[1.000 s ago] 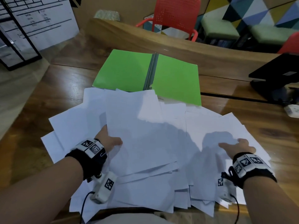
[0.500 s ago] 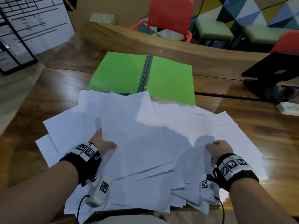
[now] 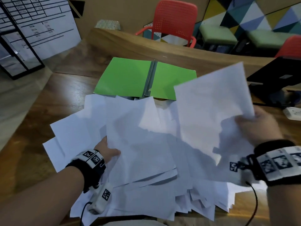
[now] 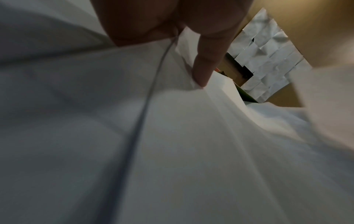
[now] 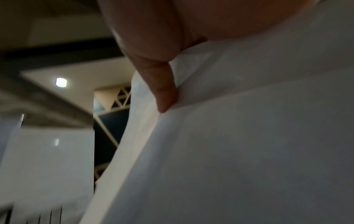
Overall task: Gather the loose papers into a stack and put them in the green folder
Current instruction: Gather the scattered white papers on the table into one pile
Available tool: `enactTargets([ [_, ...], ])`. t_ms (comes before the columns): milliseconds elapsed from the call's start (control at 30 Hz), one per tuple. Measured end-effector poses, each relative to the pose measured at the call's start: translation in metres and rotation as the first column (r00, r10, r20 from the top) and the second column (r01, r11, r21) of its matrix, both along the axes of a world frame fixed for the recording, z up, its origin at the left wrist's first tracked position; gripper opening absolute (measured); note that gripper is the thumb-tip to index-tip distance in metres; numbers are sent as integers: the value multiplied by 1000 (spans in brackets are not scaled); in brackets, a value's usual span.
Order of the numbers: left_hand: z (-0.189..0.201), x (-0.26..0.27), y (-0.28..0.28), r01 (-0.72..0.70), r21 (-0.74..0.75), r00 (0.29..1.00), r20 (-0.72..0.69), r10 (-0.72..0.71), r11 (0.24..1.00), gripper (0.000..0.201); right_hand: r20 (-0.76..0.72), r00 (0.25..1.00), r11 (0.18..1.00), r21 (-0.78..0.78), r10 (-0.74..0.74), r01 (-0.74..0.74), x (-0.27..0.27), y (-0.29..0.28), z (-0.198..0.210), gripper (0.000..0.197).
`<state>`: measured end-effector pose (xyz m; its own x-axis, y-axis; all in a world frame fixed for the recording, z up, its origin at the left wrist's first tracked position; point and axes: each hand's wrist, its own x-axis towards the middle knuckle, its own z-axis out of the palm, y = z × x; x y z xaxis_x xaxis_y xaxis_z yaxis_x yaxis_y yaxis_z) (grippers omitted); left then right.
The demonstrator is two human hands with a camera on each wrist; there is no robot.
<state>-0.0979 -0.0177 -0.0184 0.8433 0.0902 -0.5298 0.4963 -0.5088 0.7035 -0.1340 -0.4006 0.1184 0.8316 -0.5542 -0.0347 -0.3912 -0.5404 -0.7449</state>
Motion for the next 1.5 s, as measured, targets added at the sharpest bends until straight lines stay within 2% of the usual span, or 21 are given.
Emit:
enactTargets([
  [67, 2, 0, 0, 18, 16, 1000, -10, -17, 1000, 53, 127, 992, 988, 154, 1, -20, 1, -9, 23, 16],
  [133, 6, 0, -1, 22, 19, 1000, -6, -22, 1000, 46, 160, 985, 983, 179, -65, 36, 8, -19, 27, 14],
  [167, 8, 0, -1, 38, 19, 999, -2, -38, 999, 48, 174, 974, 976, 191, -142, 108, 13, -26, 22, 20],
  [233, 8, 1, 0, 81, 27, 997, -5, -81, 996, 60, 189, 931, 930, 262, -312, 258, 19, -32, 13, 54],
  [267, 8, 2, 0, 90, 35, 996, -11, -90, 995, 63, 174, 921, 913, 288, -348, 291, 22, -31, 8, 58],
  [300, 8, 2, 0, 94, 40, 995, -15, -94, 995, 64, 152, 927, 911, 293, -343, 290, 22, -25, 6, 47],
  [367, 11, 1, -2, 91, 42, 996, -19, -91, 995, 68, 23, 976, 944, 260, -215, 202, 17, -5, -8, 33],
  [433, 17, 0, -4, 106, 39, 994, -28, -105, 994, 67, -152, 980, 967, 202, -127, 157, 7, 17, -35, 39],
  [533, 20, -1, -5, 64, 46, 996, -57, -61, 997, 55, -366, 926, 972, 172, -90, 162, -3, 21, -85, 39],
  [633, 15, -1, -3, 37, 48, 997, -67, -34, 998, 56, -518, 847, 984, 51, -119, 169, -22, 21, -106, 41],
  [733, 13, -1, -2, 36, 40, 997, -73, -33, 999, 53, -542, 835, 991, 18, -100, 130, -27, 19, -106, 39],
  [833, 12, 0, -4, -11, -33, 998, -64, 9, 999, 49, -454, 890, 995, 63, -38, 75, -26, 27, -98, 36],
  [933, 18, -3, -11, -9, -80, 1000, -28, 6, 997, 53, -404, 913, 980, 199, 62, 21, -26, 55, -101, 33],
  [1033, 19, -8, -14, 34, -122, 999, 18, -32, 992, 64, -448, 856, 931, 352, 258, -97, -29, 94, -109, 31],
  [1100, 11, -9, -12, 60, -102, 998, 33, -57, 993, 84, -502, 777, 911, 347, 381, -222, -30, 109, -111, 33],
  [1167, 3, -8, -8, 103, -46, 995, 24, -102, 994, 95, -524, 747, 910, 296, 409, -291, -28, 113, -111, 35],
  [1233, 6, -9, -8, 82, -8, 997, 12, -82, 997, 83, -517, 796, 949, 197, 313, -245, -23, 104, -112, 39],
  [1300, 12, -10, -7, 29, 31, 999, 17, -29, 999, 61, -496, 859, 991, 111, 126, -81, -17, 88, -111, 46],
  [1367, 11, -7, -2, -22, 70, 1000, 14, 21, 997, 45, -524, 851, 994, 102, 34, 23, -14, 75, -114, 53],
  [1433, 10, -4, 4, -34, 94, 999, 9, 33, 995, 39, -519, 851, 984, 179, 75, 22, -11, 72, -122, 52],
  [1500, 9, -2, 6, -37, 101, 999, -4, 38, 994, 37, -486, 858, 964, 262, 164, -37, -12, 81, -129, 35],
])
